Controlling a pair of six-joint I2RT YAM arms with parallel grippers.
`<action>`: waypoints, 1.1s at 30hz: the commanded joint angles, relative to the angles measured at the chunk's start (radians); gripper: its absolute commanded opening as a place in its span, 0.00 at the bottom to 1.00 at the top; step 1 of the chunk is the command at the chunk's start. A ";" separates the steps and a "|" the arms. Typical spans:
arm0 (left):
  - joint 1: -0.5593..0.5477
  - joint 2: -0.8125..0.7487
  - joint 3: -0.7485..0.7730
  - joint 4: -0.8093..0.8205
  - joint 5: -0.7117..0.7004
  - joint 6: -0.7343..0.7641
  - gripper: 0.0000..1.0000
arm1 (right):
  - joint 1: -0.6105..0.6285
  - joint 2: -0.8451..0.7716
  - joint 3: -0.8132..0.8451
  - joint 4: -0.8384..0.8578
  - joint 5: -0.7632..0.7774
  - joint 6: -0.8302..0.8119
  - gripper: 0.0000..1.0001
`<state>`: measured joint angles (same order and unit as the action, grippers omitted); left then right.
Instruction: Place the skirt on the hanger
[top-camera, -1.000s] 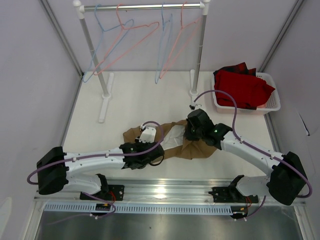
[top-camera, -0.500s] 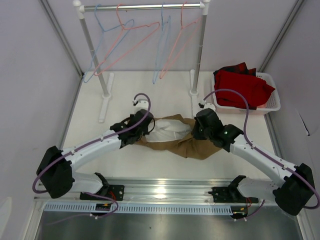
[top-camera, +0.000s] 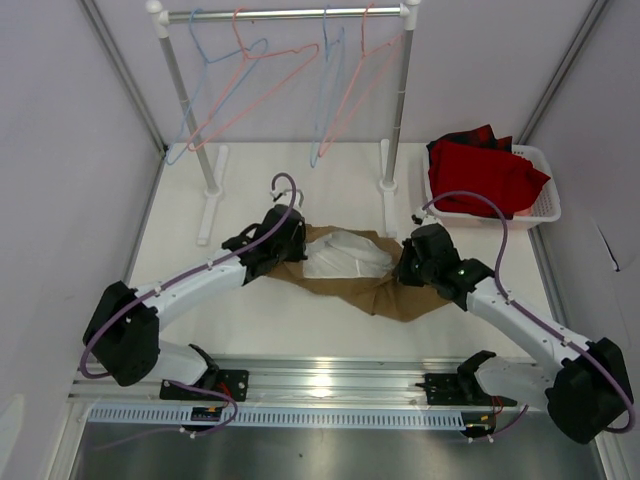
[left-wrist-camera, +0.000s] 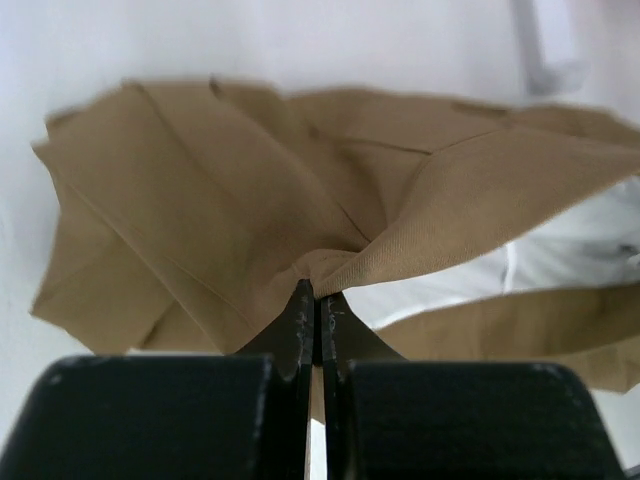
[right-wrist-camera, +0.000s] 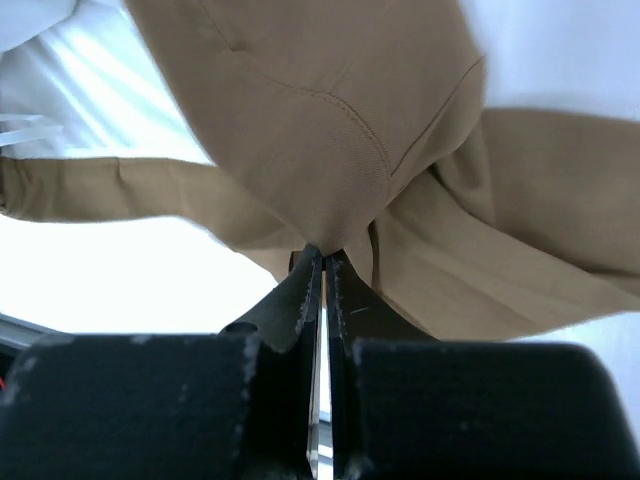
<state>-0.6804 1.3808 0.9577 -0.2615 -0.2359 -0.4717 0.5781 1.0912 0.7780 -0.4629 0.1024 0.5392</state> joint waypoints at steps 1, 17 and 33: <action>0.007 -0.023 -0.075 0.025 0.060 -0.073 0.00 | -0.014 0.030 -0.061 0.185 -0.144 -0.027 0.00; 0.005 -0.091 -0.154 0.064 0.130 -0.076 0.34 | -0.015 0.093 -0.099 0.268 -0.244 -0.025 0.00; -0.015 -0.255 -0.004 -0.099 0.159 0.070 0.55 | -0.015 0.095 0.021 0.066 -0.132 -0.039 0.00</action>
<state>-0.6868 1.1809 0.8970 -0.3328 -0.1062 -0.4557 0.5667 1.1893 0.7502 -0.3630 -0.0624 0.5213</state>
